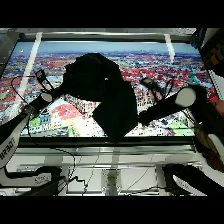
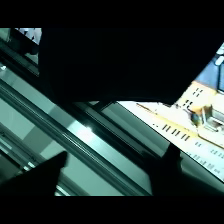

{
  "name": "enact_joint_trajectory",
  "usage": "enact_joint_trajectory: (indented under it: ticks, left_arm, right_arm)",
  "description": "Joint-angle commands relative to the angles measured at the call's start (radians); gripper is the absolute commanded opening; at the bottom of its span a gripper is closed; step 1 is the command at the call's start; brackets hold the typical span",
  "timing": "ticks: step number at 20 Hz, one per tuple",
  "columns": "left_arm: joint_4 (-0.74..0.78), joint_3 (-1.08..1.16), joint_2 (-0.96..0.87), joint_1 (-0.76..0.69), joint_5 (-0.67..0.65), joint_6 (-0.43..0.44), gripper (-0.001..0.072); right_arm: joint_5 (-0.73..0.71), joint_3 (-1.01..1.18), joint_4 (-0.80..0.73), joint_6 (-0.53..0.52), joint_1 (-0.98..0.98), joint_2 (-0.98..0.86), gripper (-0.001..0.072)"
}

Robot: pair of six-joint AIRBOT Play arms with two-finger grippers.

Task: Fold the clothes and pants, and hang the long-sleeved shirts on hangers.

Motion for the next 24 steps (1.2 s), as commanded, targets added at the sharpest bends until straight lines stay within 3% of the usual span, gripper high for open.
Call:
enact_joint_trajectory:
  ticks: [1,3,5,8,15,20,24]
  left_arm:
    - [0.015,0.001,0.007,0.0,-0.033,0.0,0.0061]
    - [0.015,0.001,0.008,0.0,-0.058,0.0,0.0061]
    - [0.015,0.001,0.009,0.0,-0.064,0.0,0.0061]
    - [0.015,0.001,0.011,0.0,-0.064,0.0,0.0061]
    - [0.015,0.001,0.011,0.0,-0.063,0.0,0.0061]
    - [0.014,0.001,0.011,0.0,-0.063,0.0,0.0061]
    - [0.014,0.001,0.011,0.001,-0.063,0.0,0.0061]
  right_arm:
    - [-0.347,-0.143,0.0,0.111,0.222,0.008,0.0705]
    - [-0.546,-0.143,-0.01,0.109,0.321,-0.05,0.0705]
    - [-0.609,-0.139,-0.079,0.105,0.403,-0.135,0.0705]
    - [-0.557,-0.13,-0.264,0.104,0.493,-0.24,0.0705]
    - [-0.482,-0.13,-0.346,0.084,0.602,-0.318,0.0716]
    - [-0.521,-0.13,-0.344,0.222,0.603,-0.377,0.0714]
    - [-0.404,-0.077,-0.441,0.489,0.603,-0.478,0.0687]
